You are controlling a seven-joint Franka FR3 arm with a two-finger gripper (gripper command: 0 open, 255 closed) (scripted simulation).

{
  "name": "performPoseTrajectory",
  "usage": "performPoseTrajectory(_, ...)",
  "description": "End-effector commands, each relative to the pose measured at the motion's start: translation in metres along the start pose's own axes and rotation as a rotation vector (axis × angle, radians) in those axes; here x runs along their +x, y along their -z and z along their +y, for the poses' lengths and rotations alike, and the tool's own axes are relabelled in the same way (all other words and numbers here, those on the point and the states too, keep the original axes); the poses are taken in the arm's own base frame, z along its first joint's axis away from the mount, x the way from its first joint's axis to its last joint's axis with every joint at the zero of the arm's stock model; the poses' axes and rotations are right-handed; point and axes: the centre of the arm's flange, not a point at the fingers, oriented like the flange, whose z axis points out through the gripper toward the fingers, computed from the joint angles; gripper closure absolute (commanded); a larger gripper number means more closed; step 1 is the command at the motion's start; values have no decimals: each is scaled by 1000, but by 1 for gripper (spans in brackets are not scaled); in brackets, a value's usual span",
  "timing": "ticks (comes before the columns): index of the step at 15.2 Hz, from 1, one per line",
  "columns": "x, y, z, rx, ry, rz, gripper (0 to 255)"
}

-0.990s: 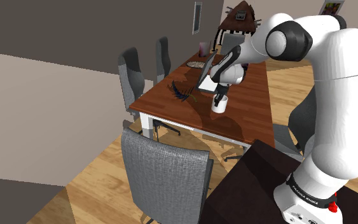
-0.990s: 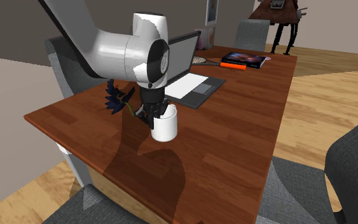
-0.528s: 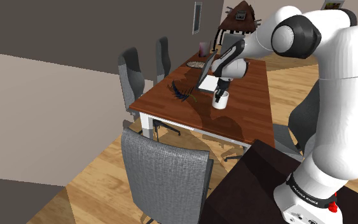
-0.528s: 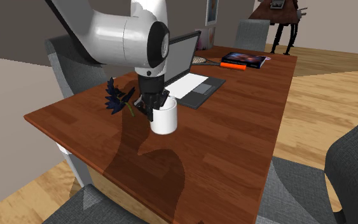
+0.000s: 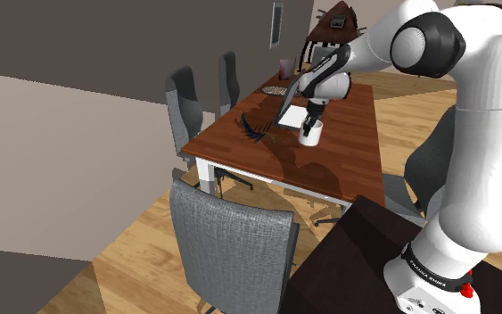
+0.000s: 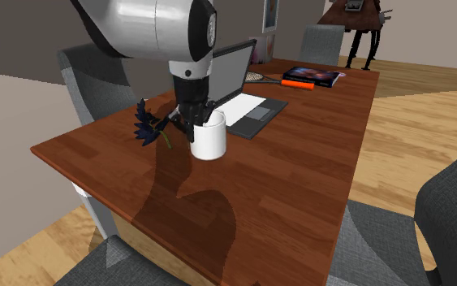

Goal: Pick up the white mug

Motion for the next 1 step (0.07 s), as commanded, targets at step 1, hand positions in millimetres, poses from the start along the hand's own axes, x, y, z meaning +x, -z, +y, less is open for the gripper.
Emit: performPoseTrajectory(1, 0, 3, -1, 0, 0, 0, 255)
